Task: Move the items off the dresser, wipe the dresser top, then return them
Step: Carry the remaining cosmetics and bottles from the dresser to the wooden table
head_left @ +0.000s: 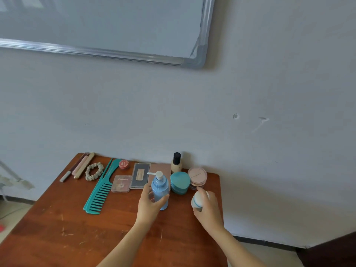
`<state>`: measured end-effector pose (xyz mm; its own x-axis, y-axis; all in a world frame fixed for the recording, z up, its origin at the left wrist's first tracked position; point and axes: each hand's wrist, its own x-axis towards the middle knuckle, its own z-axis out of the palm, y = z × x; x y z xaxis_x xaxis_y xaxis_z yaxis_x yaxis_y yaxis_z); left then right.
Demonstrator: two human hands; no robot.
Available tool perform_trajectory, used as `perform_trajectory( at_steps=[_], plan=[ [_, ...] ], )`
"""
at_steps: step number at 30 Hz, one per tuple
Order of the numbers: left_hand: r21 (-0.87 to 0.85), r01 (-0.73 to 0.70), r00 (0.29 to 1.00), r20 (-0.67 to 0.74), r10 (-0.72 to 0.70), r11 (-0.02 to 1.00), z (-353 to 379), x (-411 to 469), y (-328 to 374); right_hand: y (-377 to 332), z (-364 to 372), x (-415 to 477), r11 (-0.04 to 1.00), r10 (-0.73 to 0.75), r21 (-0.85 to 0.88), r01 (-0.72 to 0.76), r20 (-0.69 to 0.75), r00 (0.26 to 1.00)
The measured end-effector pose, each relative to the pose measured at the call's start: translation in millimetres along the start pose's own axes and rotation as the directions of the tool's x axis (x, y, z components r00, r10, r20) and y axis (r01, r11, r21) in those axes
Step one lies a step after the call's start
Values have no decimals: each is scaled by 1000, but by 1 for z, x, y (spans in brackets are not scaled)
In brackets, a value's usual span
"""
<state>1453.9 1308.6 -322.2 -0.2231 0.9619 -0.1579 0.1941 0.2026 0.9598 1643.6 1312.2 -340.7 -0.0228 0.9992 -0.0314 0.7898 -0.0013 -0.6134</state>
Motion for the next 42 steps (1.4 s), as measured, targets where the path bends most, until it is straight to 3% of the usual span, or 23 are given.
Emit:
perform_trajectory(
  at_steps=[8, 18, 22, 27, 31, 35, 38, 42],
  plan=[
    [59, 0, 1000, 13, -1, 998, 1, -7, 0, -1, 12, 18, 1000, 10, -6, -10, 0, 1000],
    [238, 132, 991, -66, -119, 962, -19, -47, -29, 15, -1, -27, 1000, 20, -21, -20, -20, 1000],
    [340, 40, 999, -38, -29, 939, -26, -57, -37, 20, -9, -67, 997, 48, -52, -50, -48, 998],
    [465, -194, 971, 219, 101, 864, -19, -60, -31, 17, -22, -119, 975, 189, -87, -204, -154, 970],
    [414, -427, 860, 461, 220, 804, -14, -68, -15, 8, -25, -164, 934, 315, -80, -348, -277, 908],
    [369, -664, 664, 690, 287, 650, -16, -82, -11, -10, -8, -222, 875, 414, -123, -469, -313, 855],
    [301, -740, 546, 791, 275, 601, -7, -108, -12, -19, 0, -281, 807, 497, -155, -570, -344, 797],
    [156, -816, 349, 900, 260, 556, 20, -181, -9, -21, -1, -382, 677, 608, -127, -725, -459, 648]
  ],
)
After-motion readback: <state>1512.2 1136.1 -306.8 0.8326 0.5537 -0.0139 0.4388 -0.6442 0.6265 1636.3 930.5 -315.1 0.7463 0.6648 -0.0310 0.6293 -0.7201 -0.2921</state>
